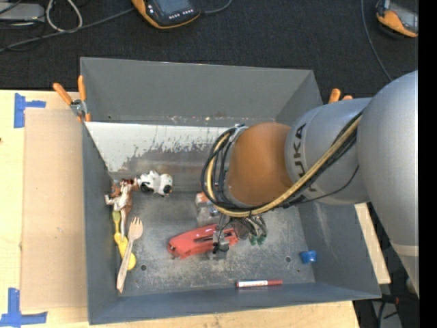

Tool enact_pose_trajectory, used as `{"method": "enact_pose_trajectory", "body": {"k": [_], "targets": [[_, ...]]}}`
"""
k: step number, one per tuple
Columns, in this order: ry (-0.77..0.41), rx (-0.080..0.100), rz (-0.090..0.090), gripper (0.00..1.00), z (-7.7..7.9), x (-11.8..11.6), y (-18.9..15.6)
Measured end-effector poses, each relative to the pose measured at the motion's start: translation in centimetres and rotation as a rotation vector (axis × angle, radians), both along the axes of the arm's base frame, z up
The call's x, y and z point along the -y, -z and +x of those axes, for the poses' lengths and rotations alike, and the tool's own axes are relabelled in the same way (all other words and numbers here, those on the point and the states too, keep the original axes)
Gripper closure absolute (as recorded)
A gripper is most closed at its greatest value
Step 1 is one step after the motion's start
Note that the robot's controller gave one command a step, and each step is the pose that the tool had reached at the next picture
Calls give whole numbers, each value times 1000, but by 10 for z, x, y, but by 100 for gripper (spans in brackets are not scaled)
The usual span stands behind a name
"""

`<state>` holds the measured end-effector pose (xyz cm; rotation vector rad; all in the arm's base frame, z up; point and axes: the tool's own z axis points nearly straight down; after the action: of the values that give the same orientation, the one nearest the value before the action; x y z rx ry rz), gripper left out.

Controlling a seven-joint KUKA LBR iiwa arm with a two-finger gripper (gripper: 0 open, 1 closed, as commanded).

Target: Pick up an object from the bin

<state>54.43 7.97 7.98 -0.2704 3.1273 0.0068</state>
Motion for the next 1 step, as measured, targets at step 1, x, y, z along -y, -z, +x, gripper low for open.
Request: {"method": "enact_pose_trajectory", "body": {"k": [1], "targets": [[0, 0, 0, 100, 0, 0, 0]]}}
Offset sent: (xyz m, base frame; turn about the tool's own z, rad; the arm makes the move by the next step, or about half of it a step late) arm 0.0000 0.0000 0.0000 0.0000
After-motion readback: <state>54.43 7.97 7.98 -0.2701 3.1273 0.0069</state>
